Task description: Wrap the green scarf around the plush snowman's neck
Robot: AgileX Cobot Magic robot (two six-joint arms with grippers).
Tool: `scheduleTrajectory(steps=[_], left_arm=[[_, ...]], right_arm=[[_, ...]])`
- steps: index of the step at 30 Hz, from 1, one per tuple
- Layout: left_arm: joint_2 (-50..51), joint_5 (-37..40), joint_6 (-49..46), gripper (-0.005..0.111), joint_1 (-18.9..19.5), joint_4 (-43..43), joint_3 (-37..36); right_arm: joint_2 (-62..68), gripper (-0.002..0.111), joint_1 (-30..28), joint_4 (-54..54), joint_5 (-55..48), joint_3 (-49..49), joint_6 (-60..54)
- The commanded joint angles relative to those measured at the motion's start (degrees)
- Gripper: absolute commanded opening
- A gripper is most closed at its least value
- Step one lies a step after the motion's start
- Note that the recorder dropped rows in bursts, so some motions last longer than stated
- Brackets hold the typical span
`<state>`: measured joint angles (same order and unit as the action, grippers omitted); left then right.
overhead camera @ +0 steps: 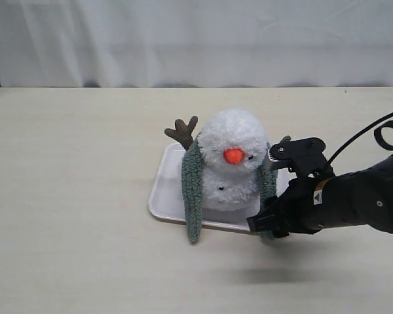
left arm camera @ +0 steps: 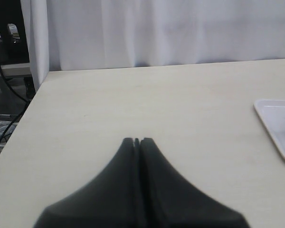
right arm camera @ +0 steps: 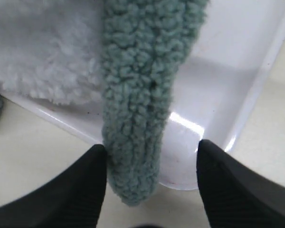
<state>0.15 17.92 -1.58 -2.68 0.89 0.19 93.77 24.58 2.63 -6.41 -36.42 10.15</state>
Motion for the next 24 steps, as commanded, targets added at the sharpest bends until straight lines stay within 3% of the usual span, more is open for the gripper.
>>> scheduleTrajectory(steps=[1,4,11,24], left_arm=[[-0.15,-0.44,0.15,0.0,-0.08,-0.06,-0.19],[-0.15,-0.44,0.15,0.0,-0.08,-0.06,-0.19],[-0.15,-0.44,0.15,0.0,-0.08,-0.06,-0.19],[-0.15,-0.44,0.15,0.0,-0.08,-0.06,-0.19]], right_arm=[[2.36,0.054,-0.4,-0.88,1.85,0.16,-0.27],[3.97,0.048,-0.4,-0.88,1.94,0.16,-0.27],[4.07,0.004,0.8,-0.88,1.94,0.16,-0.27],[-0.15,0.004,14.98,-0.88,-4.76,-4.46,-0.32]])
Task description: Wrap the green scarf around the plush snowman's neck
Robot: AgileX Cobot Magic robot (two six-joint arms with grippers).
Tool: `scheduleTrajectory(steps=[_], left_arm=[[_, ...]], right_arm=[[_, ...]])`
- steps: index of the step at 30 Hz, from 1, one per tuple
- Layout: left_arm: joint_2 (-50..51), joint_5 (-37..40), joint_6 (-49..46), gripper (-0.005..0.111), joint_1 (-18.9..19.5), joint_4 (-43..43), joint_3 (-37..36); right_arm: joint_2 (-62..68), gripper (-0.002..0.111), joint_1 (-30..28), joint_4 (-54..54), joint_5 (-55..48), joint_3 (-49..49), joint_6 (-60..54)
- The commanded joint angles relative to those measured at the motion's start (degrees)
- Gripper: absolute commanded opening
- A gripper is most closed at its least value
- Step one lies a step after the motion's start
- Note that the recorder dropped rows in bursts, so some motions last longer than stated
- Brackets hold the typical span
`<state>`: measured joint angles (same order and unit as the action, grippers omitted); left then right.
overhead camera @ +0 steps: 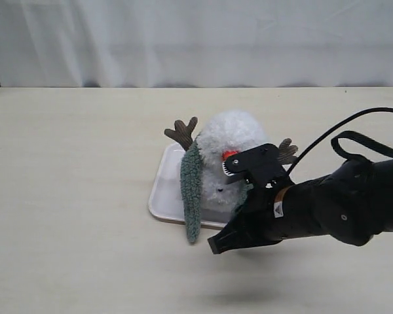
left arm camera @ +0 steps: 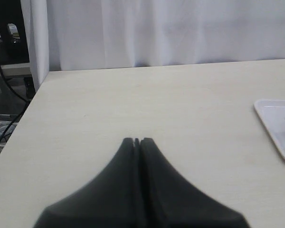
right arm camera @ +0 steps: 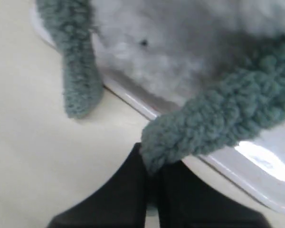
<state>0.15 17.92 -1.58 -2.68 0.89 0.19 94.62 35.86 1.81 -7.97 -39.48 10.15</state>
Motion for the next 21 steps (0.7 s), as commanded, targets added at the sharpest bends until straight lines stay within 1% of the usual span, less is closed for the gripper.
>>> scheduleTrajectory(steps=[1,4,12,15,16,18,21], left_arm=[[-0.15,-0.44,0.15,0.0,-0.08,-0.06,-0.19],[-0.15,-0.44,0.15,0.0,-0.08,-0.06,-0.19],[-0.15,-0.44,0.15,0.0,-0.08,-0.06,-0.19],[-0.15,-0.44,0.15,0.0,-0.08,-0.06,-0.19],[-0.15,-0.44,0.15,0.0,-0.08,-0.06,-0.19],[-0.15,-0.44,0.15,0.0,-0.08,-0.06,-0.19],[-0.15,-0.44,0.15,0.0,-0.08,-0.06,-0.19]], right_arm=[[-1.01,0.004,4.45,-0.07,-3.0,-1.4,-0.32],[-0.02,0.004,6.2,-0.07,0.21,-1.4,-0.32],[6.94,0.004,6.11,-0.07,9.45,-1.43,-0.32],[8.21,0.005,6.11,-0.07,10.75,-1.81,-0.32],[8.21,0.006,6.11,-0.07,10.85,-1.9,-0.32],[8.21,0.013,6.11,-0.07,10.67,-2.49,-0.32],[8.21,0.028,6.23,-0.07,9.06,-3.02,-0.32]])
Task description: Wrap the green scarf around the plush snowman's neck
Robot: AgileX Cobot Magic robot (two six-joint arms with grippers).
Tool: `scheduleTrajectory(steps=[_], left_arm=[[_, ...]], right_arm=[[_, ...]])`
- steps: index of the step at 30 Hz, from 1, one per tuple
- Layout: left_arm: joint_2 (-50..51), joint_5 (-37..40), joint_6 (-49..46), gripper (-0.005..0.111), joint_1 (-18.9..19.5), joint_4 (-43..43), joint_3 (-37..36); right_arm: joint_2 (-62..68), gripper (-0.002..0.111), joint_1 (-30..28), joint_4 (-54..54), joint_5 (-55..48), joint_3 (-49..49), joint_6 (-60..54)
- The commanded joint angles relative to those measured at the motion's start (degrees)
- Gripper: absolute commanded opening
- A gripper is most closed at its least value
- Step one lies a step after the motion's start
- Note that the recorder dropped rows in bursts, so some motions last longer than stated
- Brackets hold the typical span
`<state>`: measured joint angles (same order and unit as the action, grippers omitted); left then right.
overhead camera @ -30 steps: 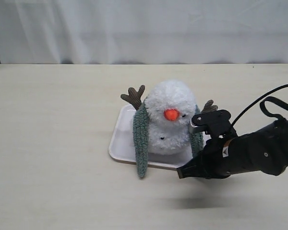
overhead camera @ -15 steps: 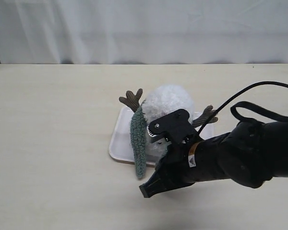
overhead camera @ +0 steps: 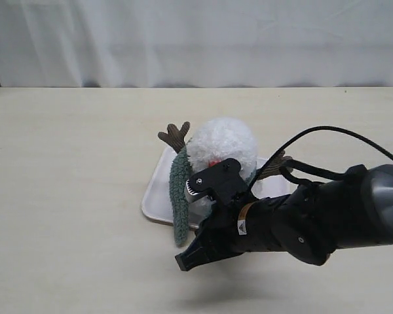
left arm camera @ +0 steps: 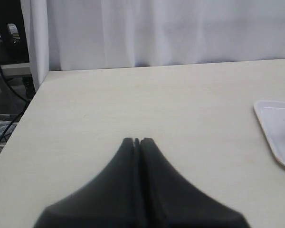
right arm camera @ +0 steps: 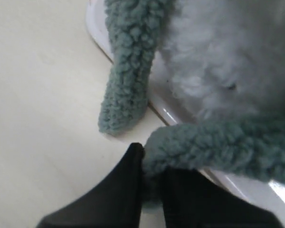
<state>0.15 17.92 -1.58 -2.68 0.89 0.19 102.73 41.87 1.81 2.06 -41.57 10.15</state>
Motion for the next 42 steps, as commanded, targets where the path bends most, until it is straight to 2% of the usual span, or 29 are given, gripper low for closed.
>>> scheduleTrajectory(steps=[1,3,5,10,16,21,30,42], left_arm=[[-0.15,-0.44,0.15,0.0,-0.08,-0.06,-0.19],[-0.15,-0.44,0.15,0.0,-0.08,-0.06,-0.19],[-0.15,-0.44,0.15,0.0,-0.08,-0.06,-0.19],[-0.15,-0.44,0.15,0.0,-0.08,-0.06,-0.19],[-0.15,-0.44,0.15,0.0,-0.08,-0.06,-0.19],[-0.15,-0.44,0.15,0.0,-0.08,-0.06,-0.19],[-0.15,-0.44,0.15,0.0,-0.08,-0.06,-0.19],[-0.15,-0.44,0.15,0.0,-0.08,-0.06,-0.19]], right_arm=[[0.1,0.038,0.22,-0.63,-3.77,-1.18,-0.32],[0.1,0.05,0.22,-2.61,-8.99,-1.18,-0.32],[0.1,0.054,0.22,-2.61,-13.26,-1.18,-0.32],[-0.33,0.054,0.31,-6.56,-14.79,-1.18,-0.55],[-5.53,0.054,7.1,-7.17,-15.26,-4.24,-0.55],[-5.9,0.054,8.31,-7.36,-11.7,-7.85,-0.45],[-1.17,0.054,7.77,-7.21,-8.91,-9.74,0.57],[3.74,0.054,0.14,-7.34,-7.86,-9.74,0.96]])
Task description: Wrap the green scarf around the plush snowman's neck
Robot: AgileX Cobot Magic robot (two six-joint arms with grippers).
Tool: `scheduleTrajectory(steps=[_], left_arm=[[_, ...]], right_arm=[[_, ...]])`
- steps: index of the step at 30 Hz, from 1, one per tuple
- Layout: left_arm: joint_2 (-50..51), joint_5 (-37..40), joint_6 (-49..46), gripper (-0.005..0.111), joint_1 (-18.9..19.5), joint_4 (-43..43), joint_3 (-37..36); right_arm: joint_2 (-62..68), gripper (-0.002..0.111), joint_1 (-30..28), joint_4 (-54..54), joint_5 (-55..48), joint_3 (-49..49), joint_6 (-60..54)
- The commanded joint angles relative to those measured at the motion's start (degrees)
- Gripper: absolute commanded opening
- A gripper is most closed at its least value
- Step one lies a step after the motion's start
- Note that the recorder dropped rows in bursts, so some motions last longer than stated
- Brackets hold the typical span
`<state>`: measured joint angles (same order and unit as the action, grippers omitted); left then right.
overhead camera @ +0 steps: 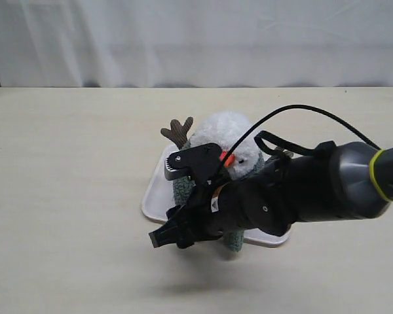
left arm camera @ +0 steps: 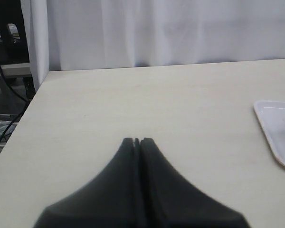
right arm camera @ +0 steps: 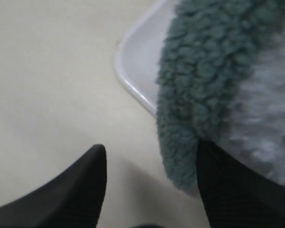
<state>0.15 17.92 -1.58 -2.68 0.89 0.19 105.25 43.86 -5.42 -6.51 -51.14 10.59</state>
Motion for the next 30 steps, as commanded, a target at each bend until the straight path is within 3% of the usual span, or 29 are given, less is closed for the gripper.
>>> scheduleTrajectory(steps=[1,11,21,30], left_arm=[[-0.15,-0.44,0.15,0.0,-0.08,-0.06,-0.19],[-0.15,-0.44,0.15,0.0,-0.08,-0.06,-0.19],[-0.15,-0.44,0.15,0.0,-0.08,-0.06,-0.19],[-0.15,-0.44,0.15,0.0,-0.08,-0.06,-0.19]], right_arm=[[1.69,0.054,-1.85,-0.11,1.17,-0.17,0.51],[4.49,0.052,-1.85,-0.11,4.47,-0.17,0.51],[4.57,0.004,-1.85,0.33,6.51,-0.17,-1.38],[-2.22,0.004,-1.74,0.33,-3.57,-0.17,-9.04]])
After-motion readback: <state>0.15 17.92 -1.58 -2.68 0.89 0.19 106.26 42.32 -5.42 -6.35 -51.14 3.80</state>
